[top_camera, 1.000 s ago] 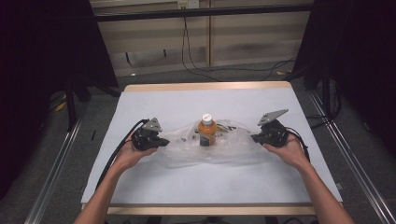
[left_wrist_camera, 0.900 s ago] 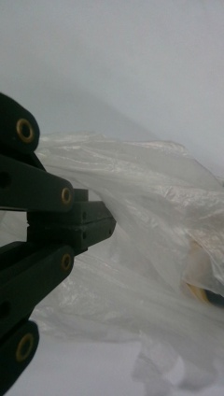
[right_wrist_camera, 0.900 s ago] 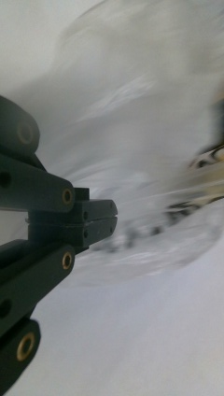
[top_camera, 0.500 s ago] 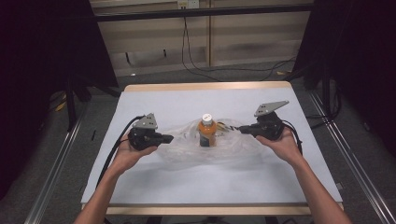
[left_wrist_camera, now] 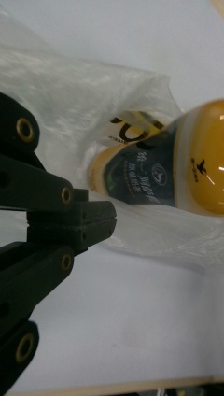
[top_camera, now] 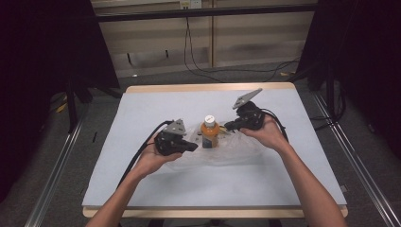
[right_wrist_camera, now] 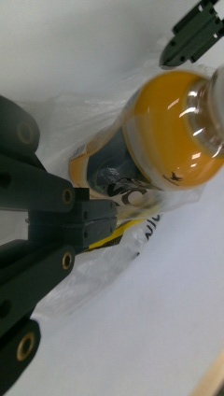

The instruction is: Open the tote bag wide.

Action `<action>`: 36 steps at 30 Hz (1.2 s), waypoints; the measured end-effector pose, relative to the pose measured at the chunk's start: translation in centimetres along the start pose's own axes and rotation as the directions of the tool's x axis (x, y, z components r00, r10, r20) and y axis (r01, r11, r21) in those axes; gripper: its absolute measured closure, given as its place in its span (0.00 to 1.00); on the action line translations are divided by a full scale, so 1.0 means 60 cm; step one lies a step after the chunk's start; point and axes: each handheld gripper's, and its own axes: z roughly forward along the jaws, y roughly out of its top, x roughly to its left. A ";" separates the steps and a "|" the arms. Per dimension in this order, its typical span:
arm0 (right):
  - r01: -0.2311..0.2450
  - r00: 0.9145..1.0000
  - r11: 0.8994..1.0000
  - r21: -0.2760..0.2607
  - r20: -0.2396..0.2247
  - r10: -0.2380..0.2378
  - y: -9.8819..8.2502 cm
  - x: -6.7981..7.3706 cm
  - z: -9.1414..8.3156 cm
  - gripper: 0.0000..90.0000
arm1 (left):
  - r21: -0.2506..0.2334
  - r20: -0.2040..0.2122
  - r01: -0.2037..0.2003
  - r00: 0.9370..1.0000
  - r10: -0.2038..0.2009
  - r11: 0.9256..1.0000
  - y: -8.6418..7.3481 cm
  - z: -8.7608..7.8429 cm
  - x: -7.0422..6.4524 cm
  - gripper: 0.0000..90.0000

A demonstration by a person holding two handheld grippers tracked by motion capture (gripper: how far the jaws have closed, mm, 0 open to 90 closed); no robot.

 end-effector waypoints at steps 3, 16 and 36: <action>-0.006 1.000 0.997 0.071 -0.024 0.008 0.000 -0.004 0.033 1.00 | 0.017 -0.015 0.033 0.999 -0.033 0.999 0.002 0.026 0.008 1.00; -0.027 0.995 0.972 0.234 -0.086 0.048 -0.019 -0.013 0.128 1.00 | 0.144 -0.010 0.068 0.998 -0.067 0.987 -0.036 0.090 0.015 1.00; -0.170 0.985 0.975 0.142 -0.006 0.172 0.060 -0.090 0.217 1.00 | 0.164 0.128 -0.089 0.989 0.069 0.982 -0.050 0.086 -0.072 1.00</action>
